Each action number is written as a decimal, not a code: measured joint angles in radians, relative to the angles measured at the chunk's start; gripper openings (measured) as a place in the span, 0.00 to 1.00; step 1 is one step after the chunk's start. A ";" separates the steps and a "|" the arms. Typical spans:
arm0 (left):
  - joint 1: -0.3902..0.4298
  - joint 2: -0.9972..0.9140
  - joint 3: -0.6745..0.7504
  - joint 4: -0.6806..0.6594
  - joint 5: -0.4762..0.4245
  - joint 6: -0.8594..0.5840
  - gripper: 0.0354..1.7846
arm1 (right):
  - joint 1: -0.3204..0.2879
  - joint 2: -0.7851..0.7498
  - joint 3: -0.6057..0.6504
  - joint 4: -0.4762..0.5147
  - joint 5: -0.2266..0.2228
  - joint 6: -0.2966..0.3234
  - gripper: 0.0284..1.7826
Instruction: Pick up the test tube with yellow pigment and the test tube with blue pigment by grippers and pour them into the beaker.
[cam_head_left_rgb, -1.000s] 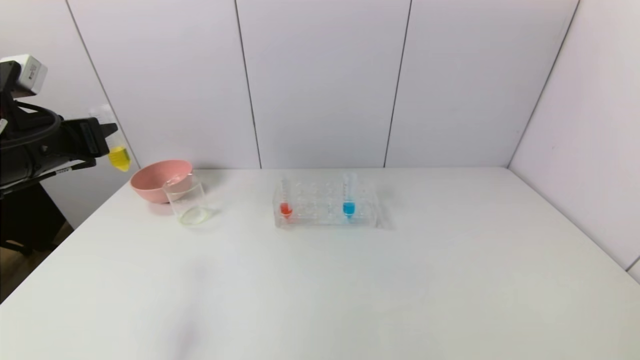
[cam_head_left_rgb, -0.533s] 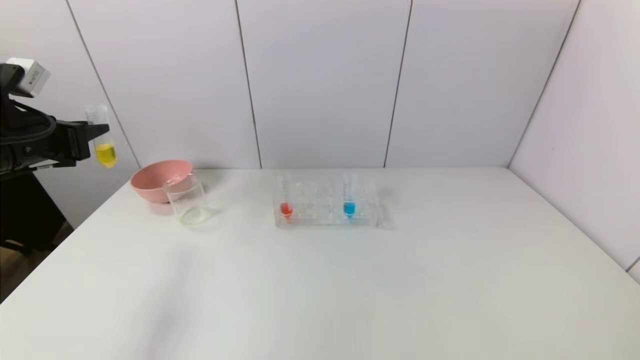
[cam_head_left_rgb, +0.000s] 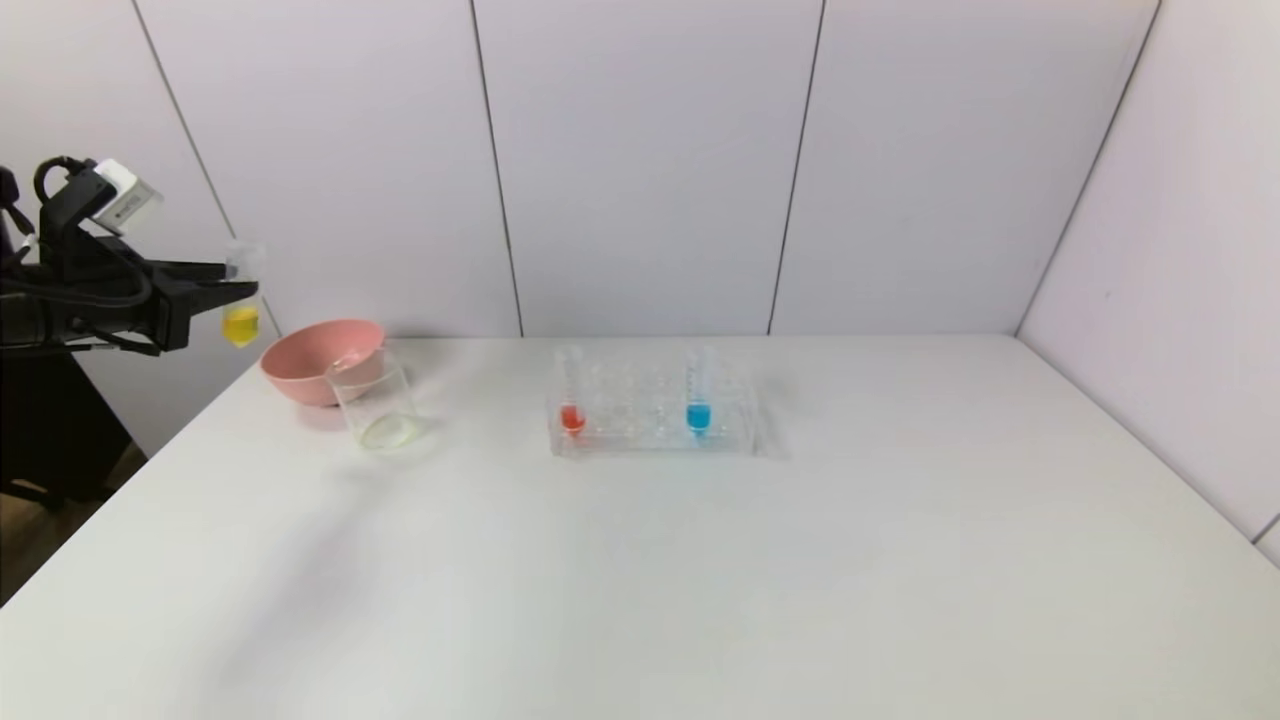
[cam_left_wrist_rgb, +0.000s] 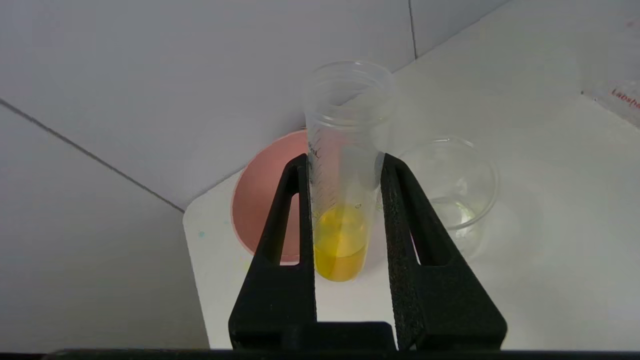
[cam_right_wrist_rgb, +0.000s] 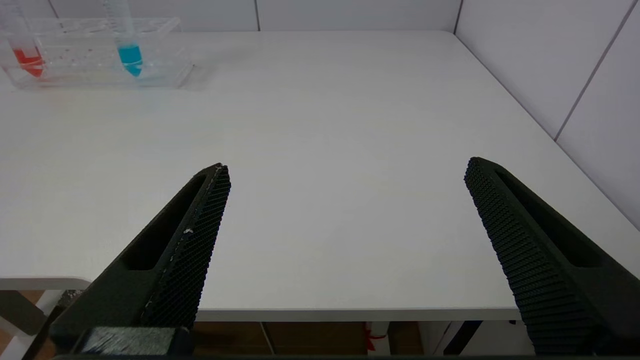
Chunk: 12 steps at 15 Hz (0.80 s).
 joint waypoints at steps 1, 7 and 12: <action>0.005 0.029 -0.040 0.035 -0.027 0.067 0.22 | 0.000 0.000 0.000 0.000 0.000 0.000 0.96; 0.007 0.127 -0.235 0.291 -0.035 0.429 0.22 | 0.000 0.000 0.000 0.000 0.000 0.000 0.96; -0.012 0.182 -0.389 0.475 -0.016 0.715 0.22 | 0.000 0.000 0.000 0.000 0.000 0.000 0.96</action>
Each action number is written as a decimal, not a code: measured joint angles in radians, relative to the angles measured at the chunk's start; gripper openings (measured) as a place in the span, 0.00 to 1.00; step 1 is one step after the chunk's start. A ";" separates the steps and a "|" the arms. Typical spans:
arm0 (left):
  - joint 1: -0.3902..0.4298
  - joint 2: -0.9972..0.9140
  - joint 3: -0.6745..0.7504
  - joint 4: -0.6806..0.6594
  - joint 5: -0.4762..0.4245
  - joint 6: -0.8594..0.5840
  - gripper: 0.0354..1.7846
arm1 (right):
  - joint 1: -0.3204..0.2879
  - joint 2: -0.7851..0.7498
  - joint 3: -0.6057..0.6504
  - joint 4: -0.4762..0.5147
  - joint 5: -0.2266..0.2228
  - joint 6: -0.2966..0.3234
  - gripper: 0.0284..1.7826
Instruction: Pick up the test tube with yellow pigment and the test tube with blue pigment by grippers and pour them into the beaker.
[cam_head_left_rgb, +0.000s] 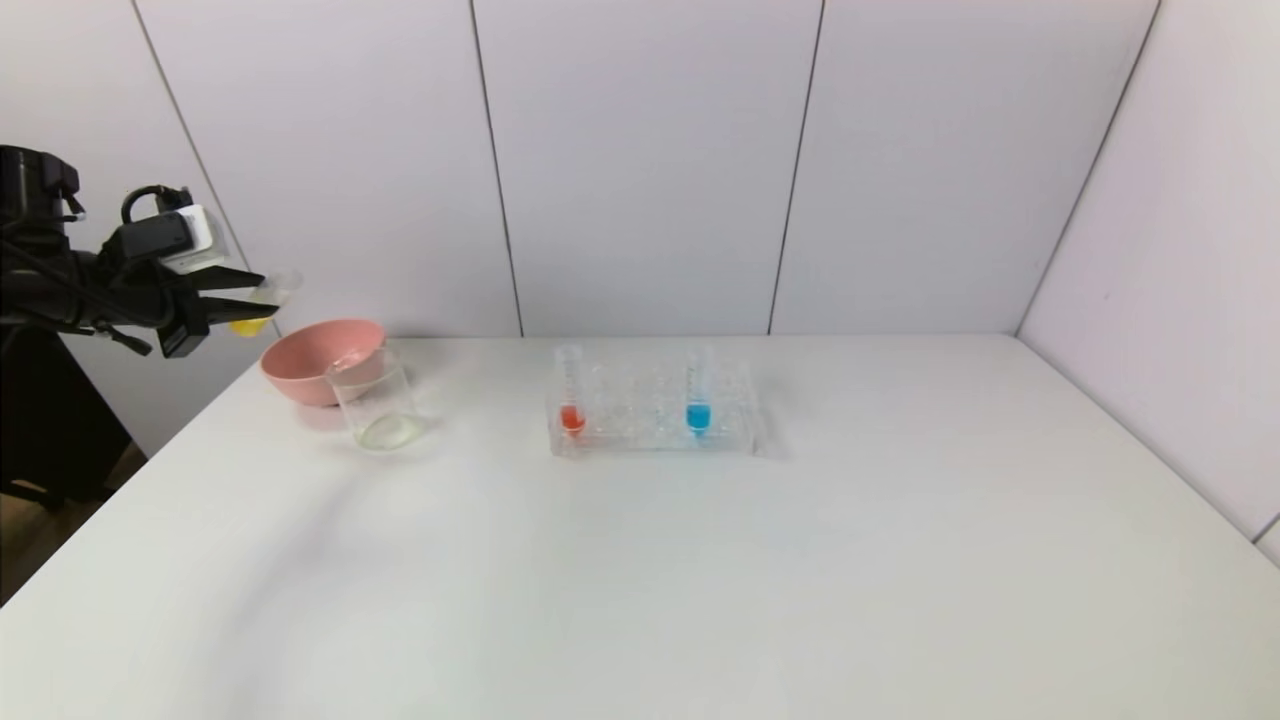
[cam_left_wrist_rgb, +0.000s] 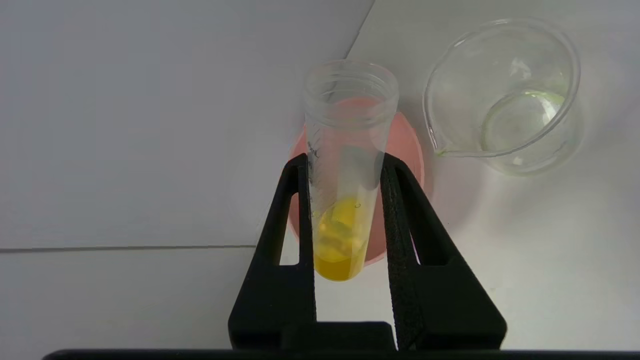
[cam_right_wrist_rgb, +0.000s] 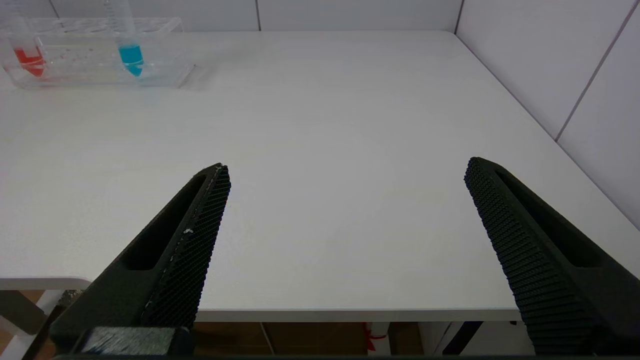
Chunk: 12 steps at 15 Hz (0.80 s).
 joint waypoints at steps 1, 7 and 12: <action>-0.002 0.009 -0.026 0.027 0.000 0.050 0.22 | 0.000 0.000 0.000 0.000 0.000 0.000 0.96; -0.015 0.056 -0.142 0.224 0.001 0.306 0.22 | 0.000 0.000 0.000 0.000 0.000 0.000 0.96; -0.021 0.077 -0.162 0.252 0.002 0.379 0.22 | 0.000 0.000 0.000 0.000 0.000 0.000 0.96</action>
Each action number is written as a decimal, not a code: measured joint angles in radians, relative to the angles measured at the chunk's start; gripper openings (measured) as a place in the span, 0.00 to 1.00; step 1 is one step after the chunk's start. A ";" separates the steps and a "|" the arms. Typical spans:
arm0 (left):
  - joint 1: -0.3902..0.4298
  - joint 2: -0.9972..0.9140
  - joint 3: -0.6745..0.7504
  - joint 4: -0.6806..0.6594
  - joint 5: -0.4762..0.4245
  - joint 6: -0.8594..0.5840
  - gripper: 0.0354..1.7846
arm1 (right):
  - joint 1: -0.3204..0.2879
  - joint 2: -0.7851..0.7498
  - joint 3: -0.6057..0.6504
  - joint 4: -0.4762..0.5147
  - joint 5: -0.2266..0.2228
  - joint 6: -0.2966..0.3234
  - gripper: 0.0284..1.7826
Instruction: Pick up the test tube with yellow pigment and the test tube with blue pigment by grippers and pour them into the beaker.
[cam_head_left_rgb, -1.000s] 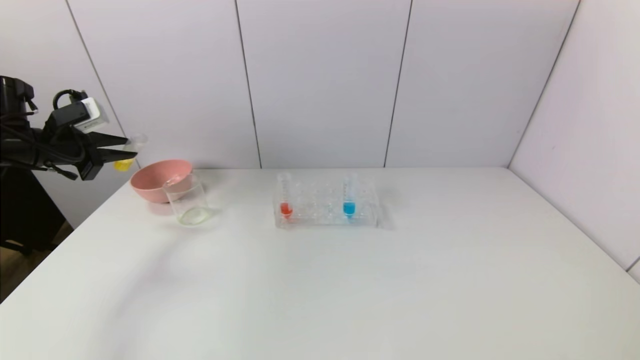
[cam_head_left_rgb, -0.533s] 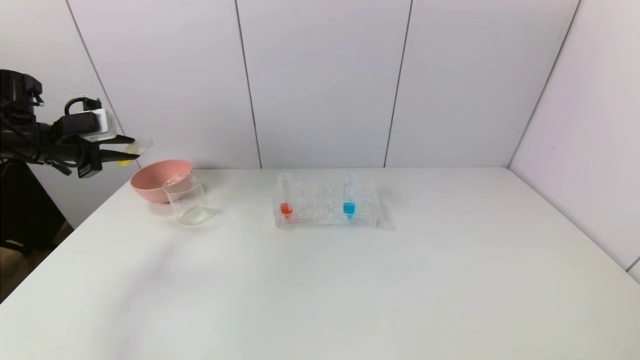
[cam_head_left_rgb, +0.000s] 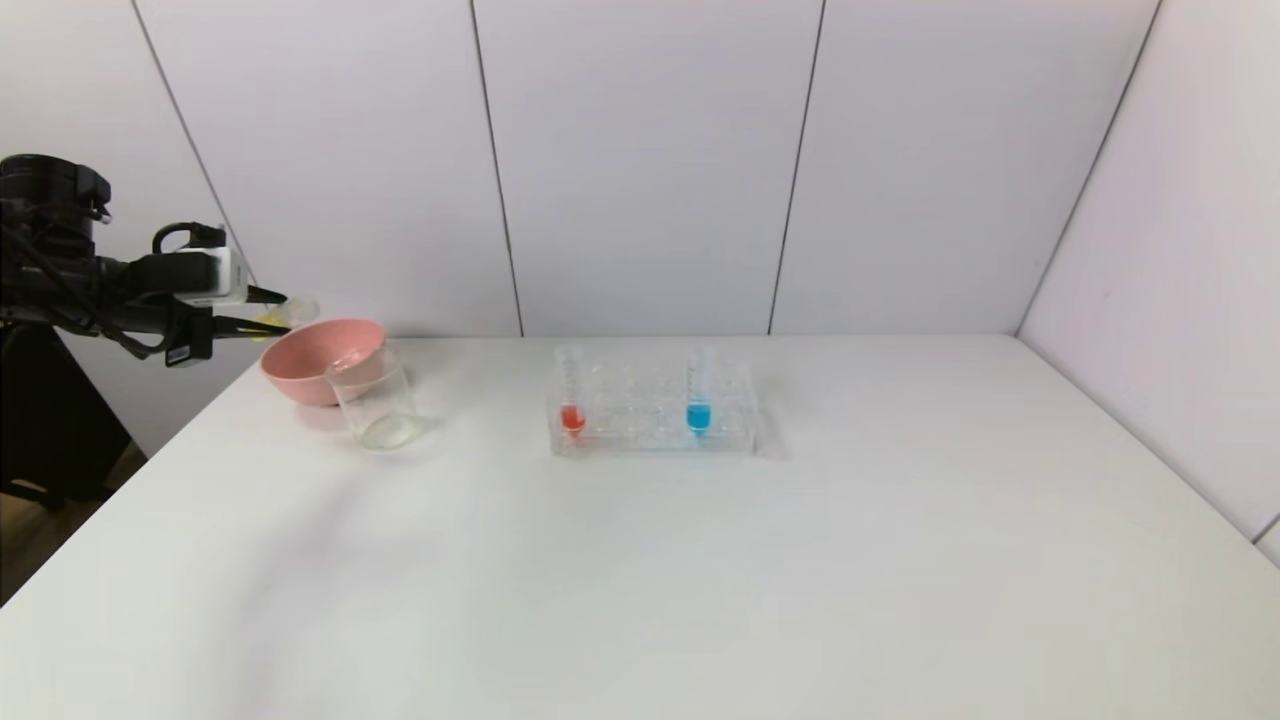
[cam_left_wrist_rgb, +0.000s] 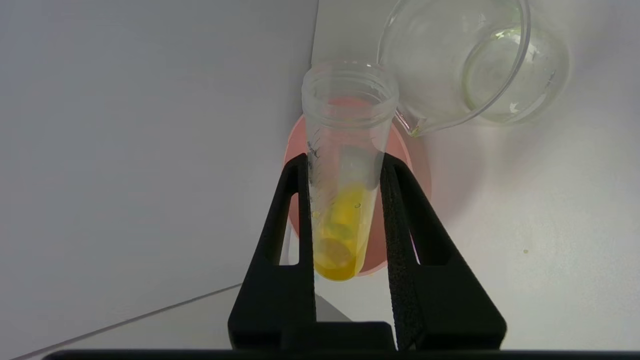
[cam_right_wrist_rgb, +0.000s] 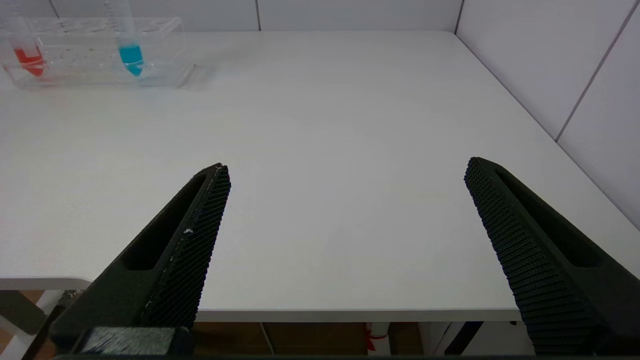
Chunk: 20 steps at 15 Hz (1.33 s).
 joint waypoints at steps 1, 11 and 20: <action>-0.001 0.001 -0.003 0.001 0.000 0.003 0.22 | 0.000 0.000 0.000 0.000 0.000 0.000 0.96; -0.011 0.025 -0.047 0.002 0.016 0.087 0.22 | 0.000 0.000 0.000 0.000 0.000 0.000 0.96; -0.021 0.034 -0.066 0.013 0.036 0.169 0.22 | 0.000 0.000 0.000 0.000 0.000 0.000 0.96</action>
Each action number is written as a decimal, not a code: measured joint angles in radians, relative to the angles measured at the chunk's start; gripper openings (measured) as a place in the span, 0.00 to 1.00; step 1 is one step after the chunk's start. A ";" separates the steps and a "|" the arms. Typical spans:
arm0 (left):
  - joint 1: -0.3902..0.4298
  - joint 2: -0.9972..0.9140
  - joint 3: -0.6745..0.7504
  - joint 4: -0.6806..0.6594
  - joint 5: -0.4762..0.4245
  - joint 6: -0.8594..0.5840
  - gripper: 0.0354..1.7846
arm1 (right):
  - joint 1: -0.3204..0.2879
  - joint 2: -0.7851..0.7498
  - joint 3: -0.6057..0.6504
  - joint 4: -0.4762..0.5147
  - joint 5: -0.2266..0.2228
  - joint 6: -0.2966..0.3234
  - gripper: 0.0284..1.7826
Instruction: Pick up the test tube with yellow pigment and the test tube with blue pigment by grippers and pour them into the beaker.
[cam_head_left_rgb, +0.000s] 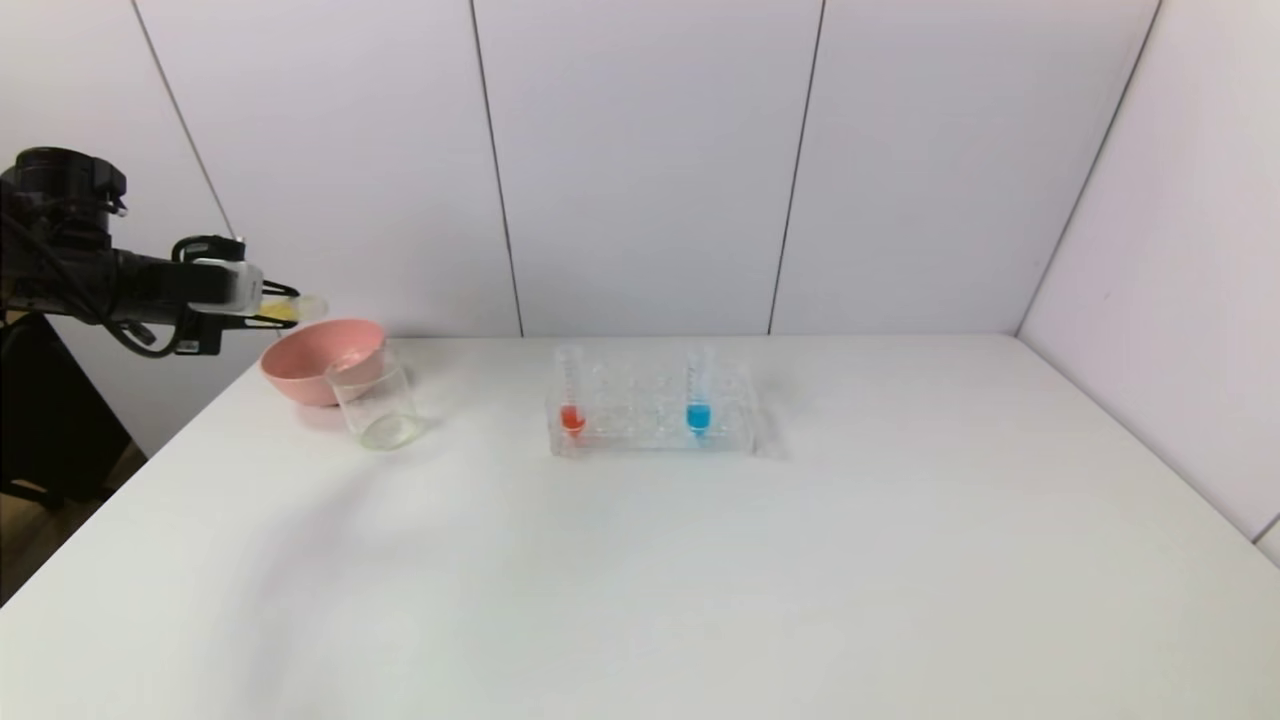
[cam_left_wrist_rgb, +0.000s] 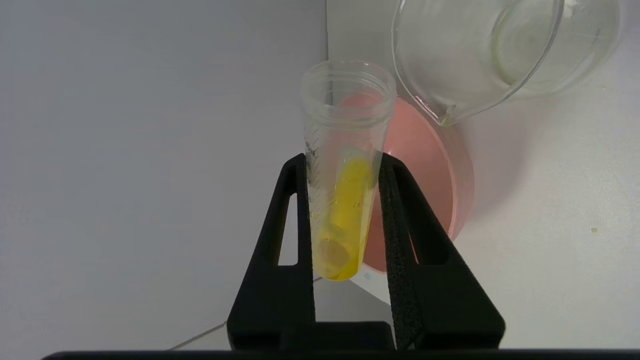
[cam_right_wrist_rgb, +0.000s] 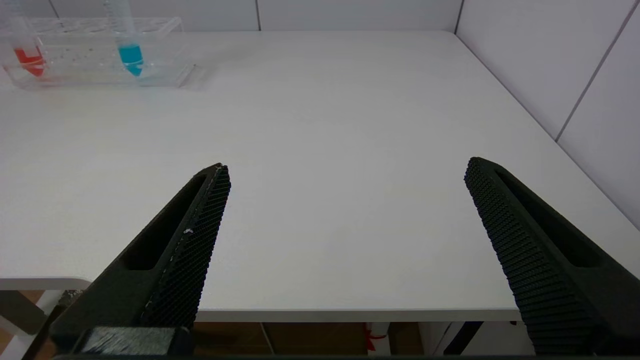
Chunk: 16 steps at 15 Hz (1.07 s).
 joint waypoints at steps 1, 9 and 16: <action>-0.003 0.000 -0.005 0.013 0.005 0.008 0.22 | 0.000 0.000 0.000 0.000 0.000 0.000 0.96; -0.009 0.003 -0.021 0.026 0.011 0.013 0.22 | 0.000 0.000 0.000 0.000 0.000 0.000 0.96; -0.023 0.004 -0.038 0.054 0.079 0.014 0.22 | 0.000 0.000 0.000 0.000 0.000 0.000 0.96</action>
